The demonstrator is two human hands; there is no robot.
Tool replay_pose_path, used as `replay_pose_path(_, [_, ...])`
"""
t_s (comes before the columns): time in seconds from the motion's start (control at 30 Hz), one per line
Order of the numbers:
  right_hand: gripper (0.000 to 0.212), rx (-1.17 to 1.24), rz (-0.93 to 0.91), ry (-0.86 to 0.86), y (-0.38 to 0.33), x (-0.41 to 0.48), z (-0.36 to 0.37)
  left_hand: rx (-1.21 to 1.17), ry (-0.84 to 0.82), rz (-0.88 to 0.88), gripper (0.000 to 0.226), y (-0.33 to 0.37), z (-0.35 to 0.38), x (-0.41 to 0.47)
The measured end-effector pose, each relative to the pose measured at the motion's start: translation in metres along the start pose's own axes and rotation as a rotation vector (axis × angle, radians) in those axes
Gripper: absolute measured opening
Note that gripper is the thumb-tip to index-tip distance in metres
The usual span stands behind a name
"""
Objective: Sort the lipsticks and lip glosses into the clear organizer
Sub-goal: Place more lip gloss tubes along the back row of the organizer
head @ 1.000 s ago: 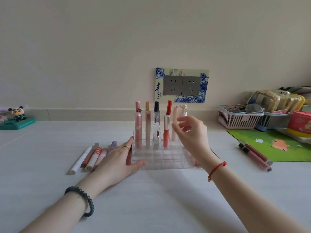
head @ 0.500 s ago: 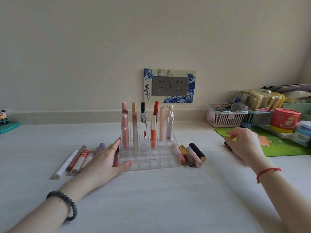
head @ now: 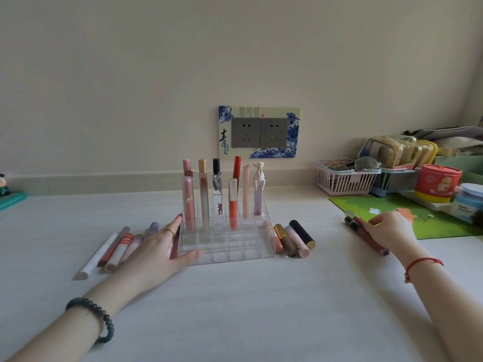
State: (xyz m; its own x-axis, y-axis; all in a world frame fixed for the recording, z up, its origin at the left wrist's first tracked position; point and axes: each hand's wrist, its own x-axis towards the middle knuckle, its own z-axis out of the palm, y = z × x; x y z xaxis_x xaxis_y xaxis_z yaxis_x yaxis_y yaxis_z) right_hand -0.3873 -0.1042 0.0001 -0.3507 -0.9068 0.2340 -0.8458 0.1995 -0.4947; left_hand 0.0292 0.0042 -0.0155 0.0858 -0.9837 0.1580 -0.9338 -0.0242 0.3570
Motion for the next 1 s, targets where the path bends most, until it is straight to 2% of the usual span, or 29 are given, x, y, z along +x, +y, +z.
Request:
replay_pose_path(0.23, [0.037, 0.022, 0.031, -0.11, 0.003, 0.005, -0.002, -0.001, 0.003, -0.002, 0.106, 0.001, -0.001, -0.001])
replay_pose_path(0.43, [0.052, -0.097, 0.035, -0.196, -0.005, 0.001, -0.006, -0.021, -0.001, 0.017, 0.106, 0.002, -0.001, -0.003])
replay_pose_path(0.53, [0.053, -0.189, 0.048, -0.179, -0.01, 0.001, -0.006, -0.023, -0.004, 0.012, 0.106, 0.004, -0.001, -0.004])
replay_pose_path(0.63, [0.067, -0.29, 0.041, -0.184, -0.012, 0.001, -0.001, 0.02, 0.003, 0.005, 0.106, 0.004, -0.002, -0.005])
replay_pose_path(0.77, [0.064, -0.323, 0.013, -0.143, -0.011, 0.006, 0.003, 0.011, 0.002, 0.005, 0.108, 0.004, -0.002, -0.005])
replay_pose_path(1.0, [0.061, -0.391, -0.003, -0.172, -0.016, 0.007, 0.001, 0.034, -0.005, -0.015, 0.107, 0.006, -0.003, -0.005])
